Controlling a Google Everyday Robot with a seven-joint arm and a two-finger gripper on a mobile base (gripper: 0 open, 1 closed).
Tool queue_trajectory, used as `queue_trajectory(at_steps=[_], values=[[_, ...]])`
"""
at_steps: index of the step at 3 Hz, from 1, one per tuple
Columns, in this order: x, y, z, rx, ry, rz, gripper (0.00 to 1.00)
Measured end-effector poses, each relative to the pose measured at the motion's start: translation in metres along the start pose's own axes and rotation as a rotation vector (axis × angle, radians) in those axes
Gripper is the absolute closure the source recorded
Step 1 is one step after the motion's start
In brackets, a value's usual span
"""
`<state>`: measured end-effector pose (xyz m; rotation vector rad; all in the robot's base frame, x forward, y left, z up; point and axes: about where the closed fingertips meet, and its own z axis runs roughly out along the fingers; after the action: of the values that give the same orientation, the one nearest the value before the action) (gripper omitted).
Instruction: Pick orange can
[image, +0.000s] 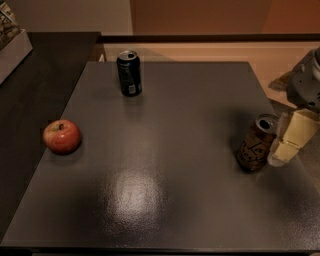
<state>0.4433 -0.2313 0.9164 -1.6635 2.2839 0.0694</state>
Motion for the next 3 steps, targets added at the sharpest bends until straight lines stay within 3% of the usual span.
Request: queue_trajectory(at_steps=[1,3], values=[[0.006,0.006,0.017,-0.036,-0.041,0.024,0.0],[0.007,0.013,0.029,-0.075,-0.124,0.052,0.43]])
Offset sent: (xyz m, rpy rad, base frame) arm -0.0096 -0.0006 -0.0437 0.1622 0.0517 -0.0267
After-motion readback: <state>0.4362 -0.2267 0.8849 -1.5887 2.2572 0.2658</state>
